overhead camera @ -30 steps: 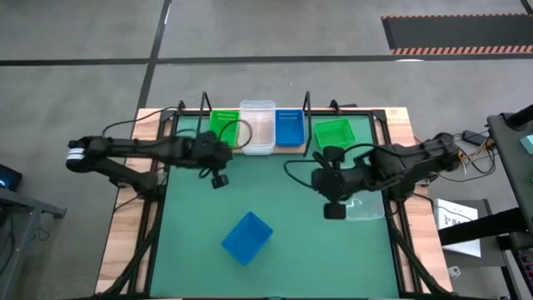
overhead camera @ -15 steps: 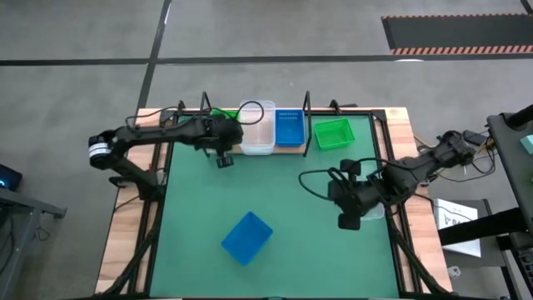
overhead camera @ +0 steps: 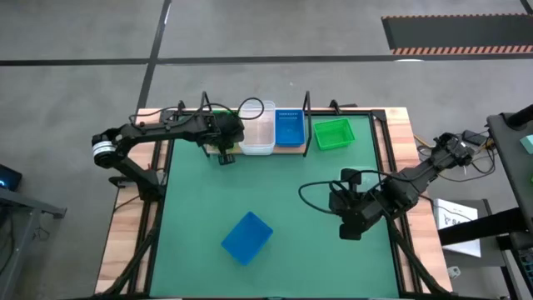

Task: Stack baskets on shelf by color
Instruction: Stack the bottom green bin on the green bin on the shelf

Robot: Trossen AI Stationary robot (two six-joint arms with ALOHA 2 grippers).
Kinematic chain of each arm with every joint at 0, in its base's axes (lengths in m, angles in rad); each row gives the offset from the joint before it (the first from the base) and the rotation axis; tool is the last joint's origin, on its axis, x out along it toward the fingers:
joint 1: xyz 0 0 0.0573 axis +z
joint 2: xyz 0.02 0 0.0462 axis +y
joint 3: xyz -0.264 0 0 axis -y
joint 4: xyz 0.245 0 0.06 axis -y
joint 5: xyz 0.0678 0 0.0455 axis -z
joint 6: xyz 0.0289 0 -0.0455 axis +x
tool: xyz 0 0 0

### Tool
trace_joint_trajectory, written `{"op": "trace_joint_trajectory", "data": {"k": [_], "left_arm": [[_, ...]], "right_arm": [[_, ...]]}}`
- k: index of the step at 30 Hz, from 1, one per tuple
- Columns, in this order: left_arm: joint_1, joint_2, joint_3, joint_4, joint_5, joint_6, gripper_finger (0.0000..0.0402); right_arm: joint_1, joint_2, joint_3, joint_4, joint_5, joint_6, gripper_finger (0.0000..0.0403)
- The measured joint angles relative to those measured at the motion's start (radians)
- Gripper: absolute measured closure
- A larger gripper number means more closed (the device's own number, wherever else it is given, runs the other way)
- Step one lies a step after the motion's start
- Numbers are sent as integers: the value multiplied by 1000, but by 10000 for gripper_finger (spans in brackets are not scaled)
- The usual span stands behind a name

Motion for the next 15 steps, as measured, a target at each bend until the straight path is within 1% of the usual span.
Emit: {"op": "trace_joint_trajectory", "data": {"k": [6, 10, 15], "left_arm": [[-1, 2, -1, 29, 7, -2, 402], [-1, 2, -1, 73, 33, -5, 402], [-1, 0, -1, 89, 27, -5, 402]], "right_arm": [[7, 2, 0, 1, 8, 40, 394], [7, 2, 0, 1, 17, 44, 394], [7, 2, 0, 1, 17, 44, 394]]}}
